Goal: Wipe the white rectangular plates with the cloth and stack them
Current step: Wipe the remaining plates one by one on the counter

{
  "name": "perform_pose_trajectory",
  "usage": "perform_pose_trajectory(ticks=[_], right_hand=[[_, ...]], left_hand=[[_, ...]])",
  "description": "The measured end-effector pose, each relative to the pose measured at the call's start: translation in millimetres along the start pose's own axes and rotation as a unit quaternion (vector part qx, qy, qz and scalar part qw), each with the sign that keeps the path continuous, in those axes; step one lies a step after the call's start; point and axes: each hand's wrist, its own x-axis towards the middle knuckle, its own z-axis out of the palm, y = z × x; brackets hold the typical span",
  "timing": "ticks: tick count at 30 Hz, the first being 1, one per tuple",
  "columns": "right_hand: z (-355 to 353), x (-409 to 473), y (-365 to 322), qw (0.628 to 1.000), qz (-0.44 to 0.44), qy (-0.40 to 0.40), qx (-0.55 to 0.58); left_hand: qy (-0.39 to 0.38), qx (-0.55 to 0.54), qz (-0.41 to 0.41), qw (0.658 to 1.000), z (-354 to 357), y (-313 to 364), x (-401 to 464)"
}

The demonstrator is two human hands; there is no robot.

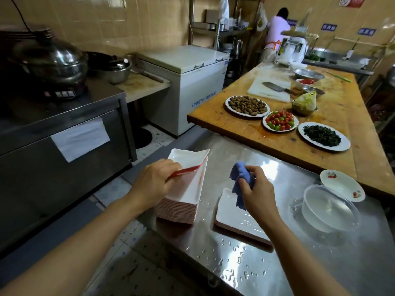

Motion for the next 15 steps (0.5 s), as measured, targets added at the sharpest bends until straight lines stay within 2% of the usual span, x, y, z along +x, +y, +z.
perform_pose_trajectory(ticks=[7,15], right_hand=[[2,-9,20,0.999,0.024,-0.017,-0.034],[2,-15,37,0.998,0.049,-0.025,-0.034]], left_hand=[[-0.076,0.111,0.082,0.988,23,-4,-27],[-0.108,0.124,0.041,0.986,46,-16,-39]])
